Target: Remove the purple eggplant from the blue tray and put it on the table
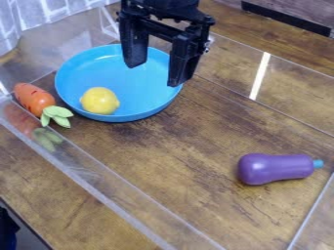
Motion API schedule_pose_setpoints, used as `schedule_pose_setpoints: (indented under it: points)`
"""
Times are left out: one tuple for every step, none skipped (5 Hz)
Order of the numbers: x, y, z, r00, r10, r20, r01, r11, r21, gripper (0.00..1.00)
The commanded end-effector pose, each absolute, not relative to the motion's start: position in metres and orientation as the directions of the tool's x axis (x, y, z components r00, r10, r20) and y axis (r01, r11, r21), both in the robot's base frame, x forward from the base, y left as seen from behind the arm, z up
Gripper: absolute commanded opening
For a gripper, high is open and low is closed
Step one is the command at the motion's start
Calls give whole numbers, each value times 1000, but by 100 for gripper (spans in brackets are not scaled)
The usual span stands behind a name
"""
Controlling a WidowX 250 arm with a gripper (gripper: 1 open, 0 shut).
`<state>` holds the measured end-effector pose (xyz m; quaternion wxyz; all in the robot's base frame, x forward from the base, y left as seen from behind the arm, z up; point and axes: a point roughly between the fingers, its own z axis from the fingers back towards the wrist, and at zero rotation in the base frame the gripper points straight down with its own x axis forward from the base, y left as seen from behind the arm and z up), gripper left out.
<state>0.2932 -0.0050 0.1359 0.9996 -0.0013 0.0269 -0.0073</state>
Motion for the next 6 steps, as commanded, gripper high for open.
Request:
schedule_pose_setpoints:
  points:
    - [292,-4,135,998,-10,-60,10,1000,-4,100]
    - [291,-3,136,998,-5,-66,5,1000,-5,100]
    - [292,-1,146,999,-15,-45,15,1000,7,100]
    - [294,0,156,999,-25,-24,26,999,19,100]
    - [296,0,161,1000,-28,-10,28,999,22,100]
    - [296,1,162,1000,-18,-1,18,1000,19,100]
